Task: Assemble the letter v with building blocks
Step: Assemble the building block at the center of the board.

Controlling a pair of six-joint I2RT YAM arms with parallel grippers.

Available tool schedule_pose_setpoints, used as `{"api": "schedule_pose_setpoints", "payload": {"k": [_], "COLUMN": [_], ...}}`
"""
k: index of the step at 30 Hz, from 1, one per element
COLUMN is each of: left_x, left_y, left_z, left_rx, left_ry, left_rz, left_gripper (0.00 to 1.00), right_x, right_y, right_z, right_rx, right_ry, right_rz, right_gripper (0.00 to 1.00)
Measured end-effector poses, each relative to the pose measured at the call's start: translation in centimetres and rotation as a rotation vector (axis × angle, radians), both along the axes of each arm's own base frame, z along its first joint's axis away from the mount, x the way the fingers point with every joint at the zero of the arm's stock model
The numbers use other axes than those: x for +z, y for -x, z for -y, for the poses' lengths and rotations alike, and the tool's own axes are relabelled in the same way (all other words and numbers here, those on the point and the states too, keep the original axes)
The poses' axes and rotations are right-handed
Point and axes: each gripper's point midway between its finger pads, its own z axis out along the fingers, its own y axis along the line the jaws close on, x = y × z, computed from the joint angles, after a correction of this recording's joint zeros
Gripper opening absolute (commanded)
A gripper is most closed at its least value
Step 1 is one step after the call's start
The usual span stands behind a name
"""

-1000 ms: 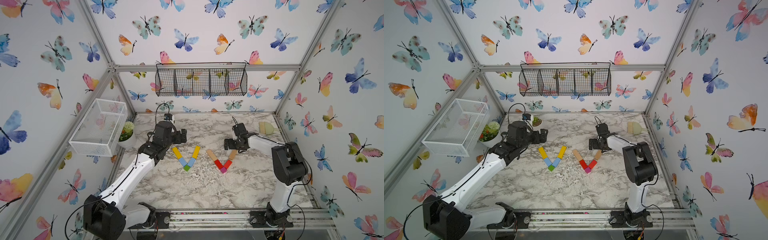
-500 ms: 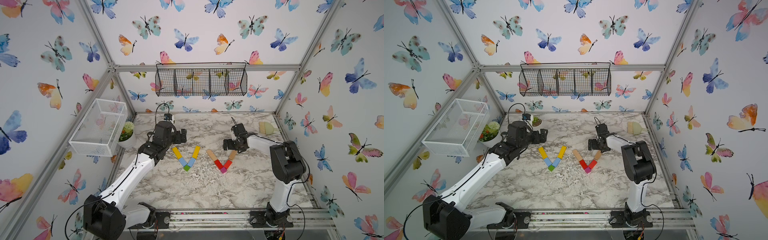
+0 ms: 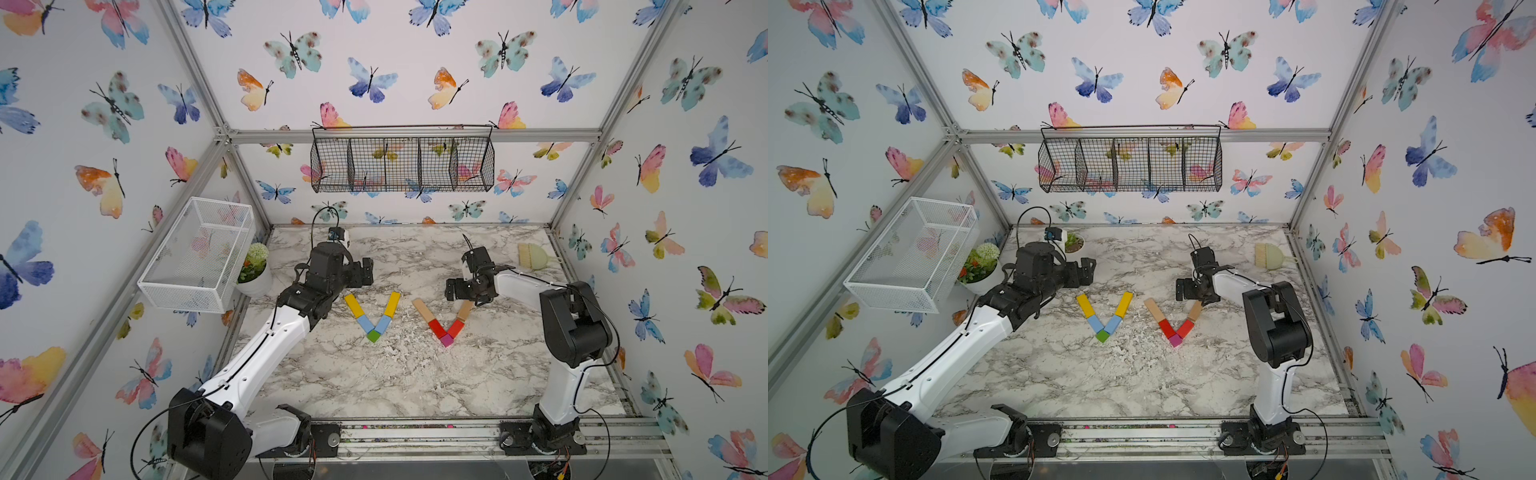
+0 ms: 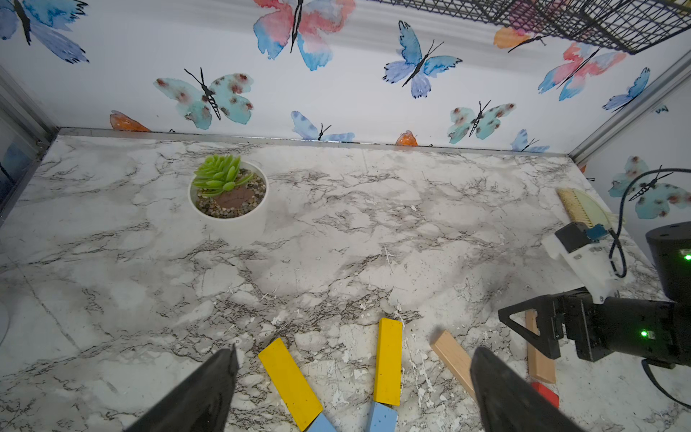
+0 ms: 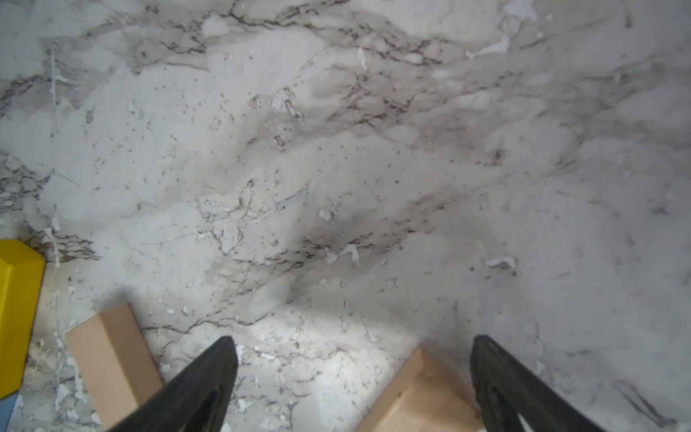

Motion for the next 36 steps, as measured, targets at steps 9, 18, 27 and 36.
{"api": "schedule_pose_setpoints", "payload": {"k": [9, 18, 27, 36], "left_x": [-0.08, -0.08, -0.09, -0.09], "left_y": [-0.02, 0.02, 0.02, 0.03], "left_z": [0.05, 0.16, 0.16, 0.18], "left_rx": [-0.003, -0.009, -0.012, -0.014], "left_ry": [0.001, 0.004, 0.008, 0.009], "left_rz": [-0.003, -0.004, -0.006, -0.006], "left_gripper": [0.98, 0.98, 0.98, 0.98], "right_x": [-0.02, -0.08, -0.01, 0.85], "right_y": [-0.02, 0.01, 0.06, -0.68], "right_z": [0.15, 0.37, 0.47, 0.13], "right_rx": [-0.004, -0.008, -0.007, 0.003], "right_ry": [0.007, 0.019, 0.027, 0.019], "right_rz": [0.002, 0.001, -0.003, 0.021], "right_gripper": [0.99, 0.99, 0.99, 0.99]}}
